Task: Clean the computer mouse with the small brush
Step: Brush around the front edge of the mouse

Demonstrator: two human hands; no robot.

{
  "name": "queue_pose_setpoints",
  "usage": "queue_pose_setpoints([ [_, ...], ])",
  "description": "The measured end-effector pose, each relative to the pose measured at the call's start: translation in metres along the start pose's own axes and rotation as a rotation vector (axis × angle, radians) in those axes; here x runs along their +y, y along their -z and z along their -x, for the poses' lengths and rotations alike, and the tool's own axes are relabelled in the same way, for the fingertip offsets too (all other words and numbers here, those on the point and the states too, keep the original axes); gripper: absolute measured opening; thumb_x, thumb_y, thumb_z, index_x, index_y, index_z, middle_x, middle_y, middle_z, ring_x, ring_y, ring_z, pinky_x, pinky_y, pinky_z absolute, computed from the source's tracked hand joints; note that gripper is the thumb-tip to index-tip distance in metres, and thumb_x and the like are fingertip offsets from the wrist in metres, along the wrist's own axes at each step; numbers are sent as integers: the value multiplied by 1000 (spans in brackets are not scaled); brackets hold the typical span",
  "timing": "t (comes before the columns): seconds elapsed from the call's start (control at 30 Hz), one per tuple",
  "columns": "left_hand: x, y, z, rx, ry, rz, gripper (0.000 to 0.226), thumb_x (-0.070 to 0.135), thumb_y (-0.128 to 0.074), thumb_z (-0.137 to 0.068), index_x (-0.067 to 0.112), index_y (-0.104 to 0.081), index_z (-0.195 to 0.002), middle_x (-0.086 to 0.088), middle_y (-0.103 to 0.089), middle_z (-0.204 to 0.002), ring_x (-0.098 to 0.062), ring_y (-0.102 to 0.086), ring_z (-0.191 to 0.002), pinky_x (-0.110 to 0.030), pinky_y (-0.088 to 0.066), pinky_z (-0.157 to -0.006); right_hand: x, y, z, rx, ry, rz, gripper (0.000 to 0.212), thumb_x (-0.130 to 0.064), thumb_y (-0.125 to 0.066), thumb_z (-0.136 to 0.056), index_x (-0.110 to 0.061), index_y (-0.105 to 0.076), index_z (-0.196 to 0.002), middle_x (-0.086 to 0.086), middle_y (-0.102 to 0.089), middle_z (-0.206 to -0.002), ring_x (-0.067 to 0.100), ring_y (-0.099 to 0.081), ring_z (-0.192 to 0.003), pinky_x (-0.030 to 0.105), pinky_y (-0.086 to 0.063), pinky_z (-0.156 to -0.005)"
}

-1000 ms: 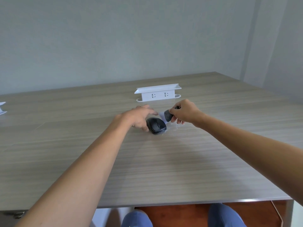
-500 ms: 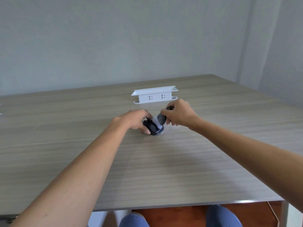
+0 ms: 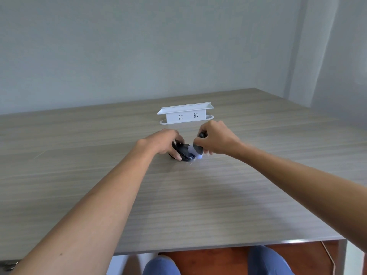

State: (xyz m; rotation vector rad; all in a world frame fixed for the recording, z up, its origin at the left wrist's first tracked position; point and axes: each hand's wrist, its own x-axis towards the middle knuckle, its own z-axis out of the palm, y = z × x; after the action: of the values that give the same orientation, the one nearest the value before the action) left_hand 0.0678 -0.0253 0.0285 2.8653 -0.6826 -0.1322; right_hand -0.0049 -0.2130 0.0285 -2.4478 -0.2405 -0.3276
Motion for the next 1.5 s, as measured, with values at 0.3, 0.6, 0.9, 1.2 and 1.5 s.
queue_pose_setpoints([
  [0.3,1,0,0,9,-11,-6,58,23,-91,-70,15,-70,-123,-5,-71,-115,-25,-65,-108,-31,-51,-87,2,3,3,-55,71,179,13,-15,-66,-78,-3,-70,-76,2,-61,-55,21,-58,-57,31,-51,-55],
  [0.6,-3,-1,-5,-4,18,94,57,17,-93,-66,17,-72,-119,-2,-71,-118,-21,-65,-115,-38,-51,-102,-6,-4,8,-94,228,218,13,-18,-66,-82,-6,-70,-78,10,-66,-64,22,-51,-57,34,-46,-55],
  [0.9,-3,-1,-7,-13,-12,37,33,25,-93,-64,34,-78,-93,5,-72,-102,-18,-67,-104,-39,-56,-94,-6,-4,14,-88,352,266,19,-18,-65,-83,-16,-56,-66,8,-57,-59,25,-41,-56,35,-38,-52],
  [1.2,-3,-3,-10,5,15,53,56,22,-93,-67,17,-73,-119,2,-73,-113,-19,-66,-109,-36,-52,-99,-4,4,13,-124,386,517,13,-19,-61,-82,-8,-63,-76,10,-62,-69,31,-45,-62,33,-35,-53],
  [1.5,-6,-3,-13,-7,-11,50,50,22,-92,-68,16,-75,-114,2,-71,-110,-19,-66,-111,-34,-53,-96,-7,1,12,-149,403,378,19,-20,-68,-84,-14,-58,-68,4,-55,-60,25,-39,-58,32,-30,-50],
])
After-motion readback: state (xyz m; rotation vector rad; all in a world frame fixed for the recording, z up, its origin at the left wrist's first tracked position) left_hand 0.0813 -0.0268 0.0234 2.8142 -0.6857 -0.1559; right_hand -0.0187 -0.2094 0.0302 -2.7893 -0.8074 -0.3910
